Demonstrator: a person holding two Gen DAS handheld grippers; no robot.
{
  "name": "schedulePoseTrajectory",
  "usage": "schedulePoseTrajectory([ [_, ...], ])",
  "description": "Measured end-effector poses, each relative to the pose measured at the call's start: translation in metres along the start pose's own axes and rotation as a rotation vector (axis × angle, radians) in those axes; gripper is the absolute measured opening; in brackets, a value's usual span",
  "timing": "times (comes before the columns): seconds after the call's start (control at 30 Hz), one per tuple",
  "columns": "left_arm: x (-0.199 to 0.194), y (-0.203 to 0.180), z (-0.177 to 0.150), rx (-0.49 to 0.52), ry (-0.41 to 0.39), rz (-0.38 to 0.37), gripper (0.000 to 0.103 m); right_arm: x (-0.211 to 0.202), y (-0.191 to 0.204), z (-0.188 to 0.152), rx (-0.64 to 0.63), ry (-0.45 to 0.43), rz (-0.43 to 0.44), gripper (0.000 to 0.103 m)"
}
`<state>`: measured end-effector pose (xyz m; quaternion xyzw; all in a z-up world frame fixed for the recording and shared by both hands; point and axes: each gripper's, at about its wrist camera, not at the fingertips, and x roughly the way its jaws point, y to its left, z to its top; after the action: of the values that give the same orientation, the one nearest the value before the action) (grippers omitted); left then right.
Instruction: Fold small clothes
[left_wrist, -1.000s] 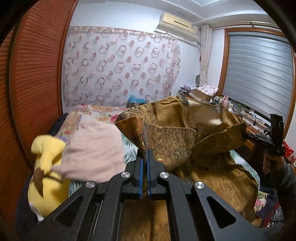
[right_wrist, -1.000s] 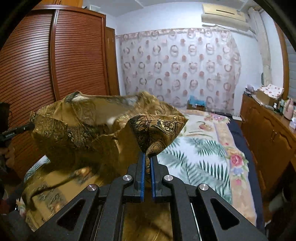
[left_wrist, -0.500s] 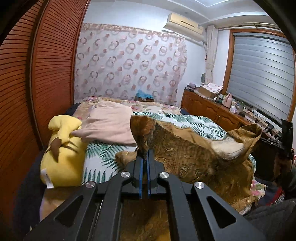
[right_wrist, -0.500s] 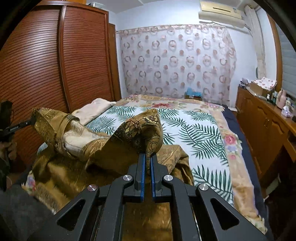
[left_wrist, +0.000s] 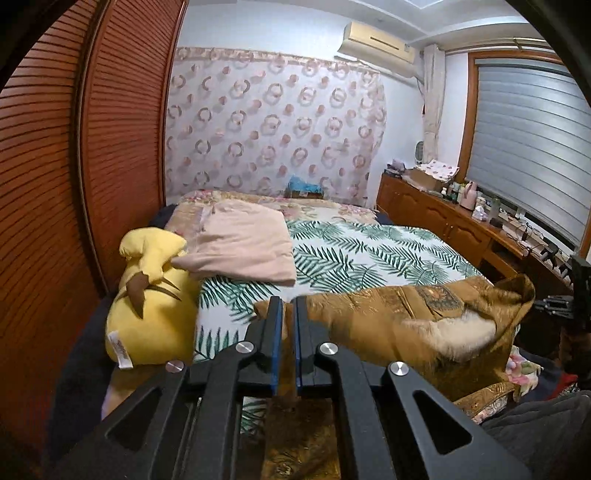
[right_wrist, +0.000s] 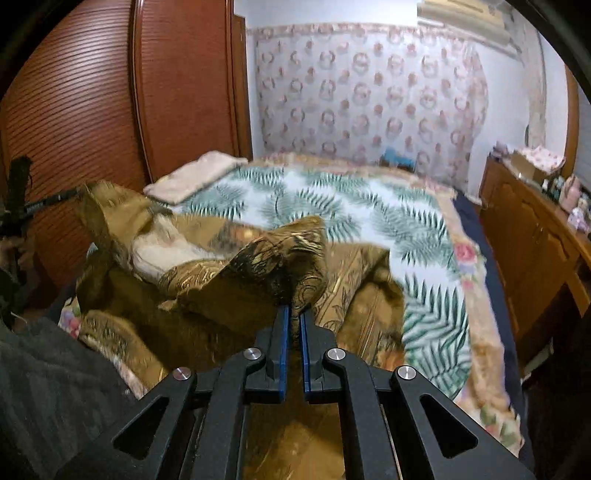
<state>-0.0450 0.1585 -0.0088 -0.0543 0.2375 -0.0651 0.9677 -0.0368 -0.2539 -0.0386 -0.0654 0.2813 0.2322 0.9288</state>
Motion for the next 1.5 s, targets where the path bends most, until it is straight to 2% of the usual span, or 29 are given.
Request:
schedulePoseTrajectory([
  [0.03,-0.001,0.001,0.001,0.001,-0.005,0.002,0.017,0.000,-0.001,0.001,0.007,0.008,0.007,0.005],
  [0.1,-0.002,0.002,0.005,0.011,-0.017,0.008,0.027,-0.003,-0.003,0.003,0.019,0.020,-0.006,0.005],
  [0.13,-0.002,0.002,0.007,0.019,-0.021,0.011,0.034,-0.005,-0.006,0.005,0.026,0.017,-0.016,0.011],
  [0.27,0.012,0.002,0.014,0.041,-0.008,0.007,0.054,-0.019,-0.015,0.017,0.054,-0.014,-0.040,0.016],
  [0.3,0.015,0.001,0.015,0.041,-0.002,0.004,0.063,-0.021,-0.016,0.020,0.054,-0.020,-0.049,0.019],
  [0.33,0.021,0.001,0.016,0.041,0.007,-0.005,0.067,-0.024,-0.018,0.022,0.051,-0.031,-0.058,0.024],
  [0.43,0.039,0.001,0.015,0.039,0.043,-0.023,0.073,-0.026,-0.018,0.032,0.036,-0.050,-0.081,0.028],
  [0.53,0.059,0.002,0.015,0.047,0.079,-0.003,0.073,-0.023,-0.017,0.038,0.020,-0.068,-0.094,0.042],
  [0.57,0.067,0.003,0.016,0.053,0.093,0.012,0.073,-0.021,-0.017,0.042,0.019,-0.071,-0.095,0.044],
  [0.77,0.103,0.010,0.018,0.084,0.150,0.043,0.073,0.021,-0.033,0.056,0.044,-0.067,-0.112,0.044],
  [0.9,0.125,0.018,0.011,0.086,0.206,0.042,0.072,0.060,-0.049,0.060,0.081,-0.020,-0.120,0.044],
  [0.97,0.141,0.023,0.005,0.063,0.278,0.010,0.061,0.080,-0.057,0.062,0.104,0.010,-0.114,0.045],
  [1.03,0.148,0.025,0.001,0.054,0.303,0.018,0.049,0.096,-0.061,0.064,0.113,0.039,-0.102,0.046],
  [1.1,0.155,0.027,-0.004,0.039,0.334,0.012,0.044,0.110,-0.063,0.065,0.120,0.071,-0.109,0.049],
  [1.17,0.159,0.027,-0.005,0.028,0.346,-0.006,0.043,0.122,-0.069,0.070,0.128,0.098,-0.099,0.057],
  [1.43,0.175,0.029,-0.008,-0.017,0.387,-0.030,0.043,0.161,-0.083,0.077,0.192,0.168,-0.092,0.058],
  [1.47,0.175,0.029,-0.009,-0.018,0.384,-0.032,0.041,0.163,-0.084,0.077,0.195,0.175,-0.093,0.058],
  [1.5,0.174,0.028,-0.009,-0.017,0.379,-0.038,0.029,0.166,-0.085,0.077,0.198,0.177,-0.092,0.058],
])
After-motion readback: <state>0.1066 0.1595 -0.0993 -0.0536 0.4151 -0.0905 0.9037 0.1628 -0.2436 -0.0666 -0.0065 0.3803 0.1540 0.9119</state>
